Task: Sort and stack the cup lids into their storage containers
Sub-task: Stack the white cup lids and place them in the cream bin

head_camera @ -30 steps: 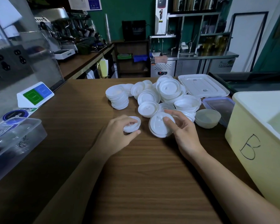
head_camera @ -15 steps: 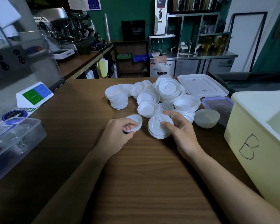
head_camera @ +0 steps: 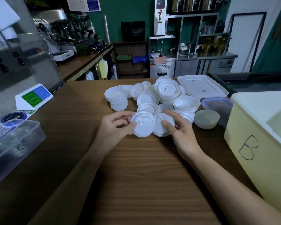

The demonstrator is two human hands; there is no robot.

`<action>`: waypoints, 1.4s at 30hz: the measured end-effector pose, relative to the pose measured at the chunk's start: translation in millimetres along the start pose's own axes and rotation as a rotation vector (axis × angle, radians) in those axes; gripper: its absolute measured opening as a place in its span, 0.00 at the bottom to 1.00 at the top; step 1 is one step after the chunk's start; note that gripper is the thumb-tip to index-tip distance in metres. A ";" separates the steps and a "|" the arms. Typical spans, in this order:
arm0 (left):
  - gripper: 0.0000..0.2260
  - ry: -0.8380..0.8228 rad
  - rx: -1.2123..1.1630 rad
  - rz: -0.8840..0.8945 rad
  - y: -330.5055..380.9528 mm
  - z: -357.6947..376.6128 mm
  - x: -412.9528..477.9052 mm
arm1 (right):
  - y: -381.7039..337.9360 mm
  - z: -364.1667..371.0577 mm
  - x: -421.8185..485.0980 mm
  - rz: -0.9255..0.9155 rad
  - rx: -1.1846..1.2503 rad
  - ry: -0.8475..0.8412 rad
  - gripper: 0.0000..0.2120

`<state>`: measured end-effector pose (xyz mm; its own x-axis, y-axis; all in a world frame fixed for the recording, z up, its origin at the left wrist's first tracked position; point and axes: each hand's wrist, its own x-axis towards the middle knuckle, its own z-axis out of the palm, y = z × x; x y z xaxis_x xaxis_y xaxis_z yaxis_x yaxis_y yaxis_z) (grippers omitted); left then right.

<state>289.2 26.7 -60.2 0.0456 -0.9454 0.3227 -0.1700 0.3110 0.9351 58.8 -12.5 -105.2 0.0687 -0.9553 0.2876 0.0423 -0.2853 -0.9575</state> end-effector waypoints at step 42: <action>0.16 -0.130 -0.137 -0.127 -21.2 26.9 -0.3 | -7.4 8.2 -8.2 0.116 0.142 -0.201 0.25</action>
<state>266.3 17.8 -84.0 -0.0707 -0.9796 0.1882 -0.0350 0.1910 0.9810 66.0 -1.9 -100.4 0.2774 -0.9421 0.1886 0.1611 -0.1479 -0.9758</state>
